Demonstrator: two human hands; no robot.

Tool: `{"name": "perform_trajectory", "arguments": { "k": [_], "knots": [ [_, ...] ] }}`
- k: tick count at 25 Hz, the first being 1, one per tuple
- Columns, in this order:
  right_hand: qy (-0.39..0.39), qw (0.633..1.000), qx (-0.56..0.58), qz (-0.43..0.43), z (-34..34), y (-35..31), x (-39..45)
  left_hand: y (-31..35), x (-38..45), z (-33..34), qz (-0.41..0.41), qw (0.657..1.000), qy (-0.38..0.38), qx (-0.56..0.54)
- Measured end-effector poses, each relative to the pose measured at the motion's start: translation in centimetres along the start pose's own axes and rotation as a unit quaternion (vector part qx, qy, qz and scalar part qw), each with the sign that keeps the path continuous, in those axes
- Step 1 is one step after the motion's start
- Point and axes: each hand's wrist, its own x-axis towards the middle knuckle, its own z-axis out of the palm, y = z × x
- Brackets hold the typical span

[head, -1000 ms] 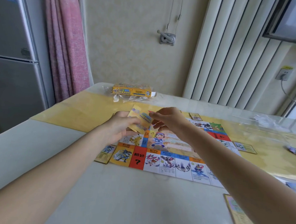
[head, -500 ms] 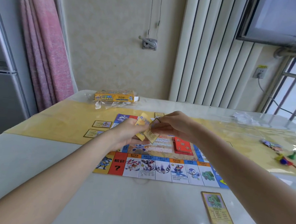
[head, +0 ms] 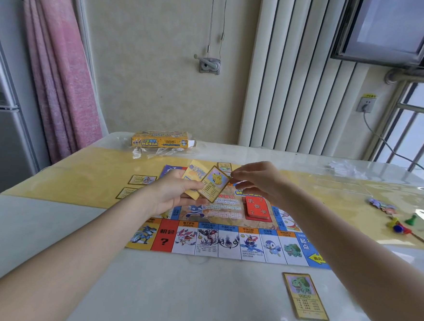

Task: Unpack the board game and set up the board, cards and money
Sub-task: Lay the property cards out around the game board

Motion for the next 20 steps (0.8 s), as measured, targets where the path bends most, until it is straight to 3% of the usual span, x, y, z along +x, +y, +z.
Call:
{"name": "perform_trajectory", "arguments": {
  "k": [8,12,14,16,20],
  "knots": [
    [-0.072,0.995,-0.051,-0.041,1.4,-1.0,0.0,0.2,0.5,-0.6,0.016,0.992,0.017,0.125],
    [-0.155,0.973,-0.169,-0.030,2.5,-2.0,1.7,1.2,1.3,-2.7,0.043,0.994,0.057,0.081],
    [-0.122,0.973,-0.192,-0.037,3.3,-2.6,3.8,2.1,2.6,-4.5,0.062,0.990,0.109,0.066],
    [-0.032,0.985,-0.166,-0.039,3.9,-2.8,6.6,2.9,4.1,-6.1,0.060,0.984,0.157,0.064],
    [0.072,0.995,-0.074,0.000,5.2,-2.0,12.3,3.2,7.6,-7.2,0.031,0.980,0.170,0.097]
  ]
}}
